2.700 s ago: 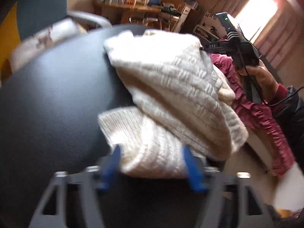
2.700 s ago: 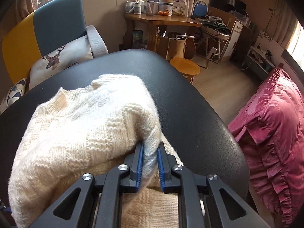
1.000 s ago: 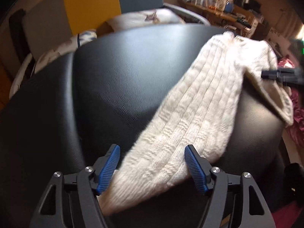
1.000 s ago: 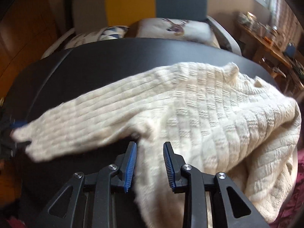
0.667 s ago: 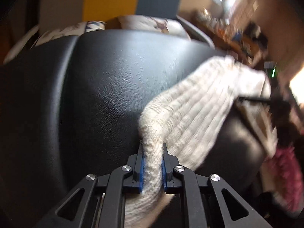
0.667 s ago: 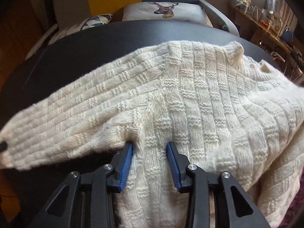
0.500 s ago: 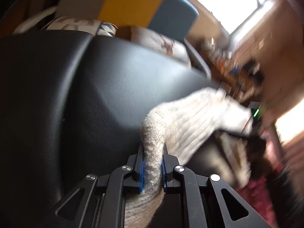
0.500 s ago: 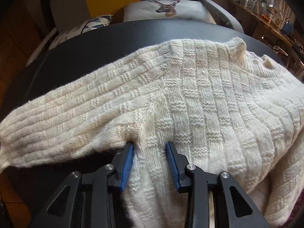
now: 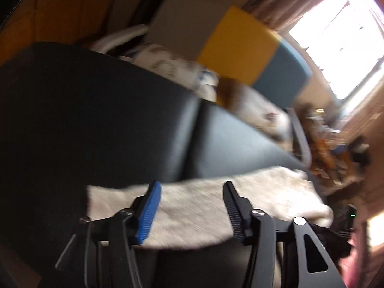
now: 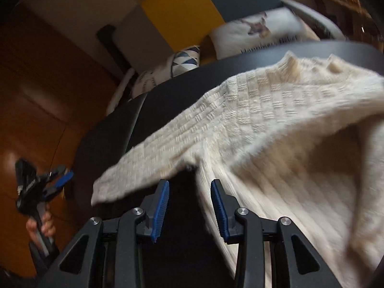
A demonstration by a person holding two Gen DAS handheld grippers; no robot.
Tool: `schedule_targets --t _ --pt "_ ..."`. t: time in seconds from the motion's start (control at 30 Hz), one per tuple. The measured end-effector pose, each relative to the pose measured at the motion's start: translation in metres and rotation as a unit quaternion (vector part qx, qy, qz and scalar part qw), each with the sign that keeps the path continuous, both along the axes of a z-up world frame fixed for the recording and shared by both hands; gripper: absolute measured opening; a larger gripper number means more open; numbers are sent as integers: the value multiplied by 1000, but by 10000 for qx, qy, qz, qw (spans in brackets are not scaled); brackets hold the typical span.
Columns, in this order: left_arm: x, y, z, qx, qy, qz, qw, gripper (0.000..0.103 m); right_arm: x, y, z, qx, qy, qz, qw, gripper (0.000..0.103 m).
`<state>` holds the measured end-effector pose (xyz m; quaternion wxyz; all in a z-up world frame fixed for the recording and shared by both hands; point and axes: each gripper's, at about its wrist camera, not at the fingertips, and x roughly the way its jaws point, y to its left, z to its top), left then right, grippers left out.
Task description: Fold clothes
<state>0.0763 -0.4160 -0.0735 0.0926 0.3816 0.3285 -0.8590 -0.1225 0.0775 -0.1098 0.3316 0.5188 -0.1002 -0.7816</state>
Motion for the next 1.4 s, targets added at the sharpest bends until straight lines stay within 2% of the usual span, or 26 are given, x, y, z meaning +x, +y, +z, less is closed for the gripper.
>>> schedule_targets --t 0.07,0.13,0.23,0.3,0.4,0.53,0.6,0.63,0.7,0.8,0.9,1.0,1.03,1.07,1.17,1.23,1.3,1.4 --pt "-8 34 -8 206 84 -603 9979 63 25 24 7 266 129 117 9995 37" --pt "-16 69 -17 443 167 -1237 9912 63 50 35 -2 709 136 108 9973 37" --pt "-38 140 -42 913 51 -2195 9713 63 86 49 -17 1364 167 98 9905 37" --pt "-52 187 -57 1254 -116 -2736 9536 63 101 61 -30 1584 144 38 9873 37" --pt "-67 244 -78 1581 -449 -3181 9337 63 111 70 -55 1847 40 -129 9827 37" --pt "-71 289 -97 1682 -852 -3385 9219 63 122 66 -71 2368 360 -235 9706 40" --pt "-64 302 -97 1597 -915 -3428 9212 63 126 64 -73 2429 470 -281 9685 35" --pt "-61 306 -97 1576 -945 -3427 9213 63 127 64 -73 2331 449 -301 9709 26" --pt "-59 302 -99 1636 -1000 -3324 9234 63 127 66 -73 1963 295 -337 9795 13" --pt "-57 296 -103 1725 -1083 -3168 9264 64 128 62 -78 1155 -94 -273 9929 12" --pt "-55 291 -106 1814 -1166 -3011 9289 65 129 54 -88 240 -551 -163 9981 12" --pt "-52 285 -110 1902 -1247 -2852 9311 63 130 42 -97 -91 -723 -105 9973 13" --pt "-52 283 -111 1931 -1275 -2799 9317 39 129 41 -96 -171 -755 -119 9969 15" --pt "-51 281 -112 1960 -1302 -2746 9323 8 128 42 -94 -235 -776 -148 9966 16" --pt "-48 274 -114 2009 -1367 -2605 9344 7 124 55 -75 -317 -471 -350 9978 18" --pt "-44 259 -108 1817 -1314 -2628 9384 7 119 76 -57 -331 -138 -677 9971 25" --pt "-39 244 -102 1624 -1260 -2650 9421 7 112 93 -41 -89 135 -1030 9946 25" --pt "-33 221 -92 1334 -1178 -2681 9468 9 102 98 -37 116 168 -1208 9925 28"
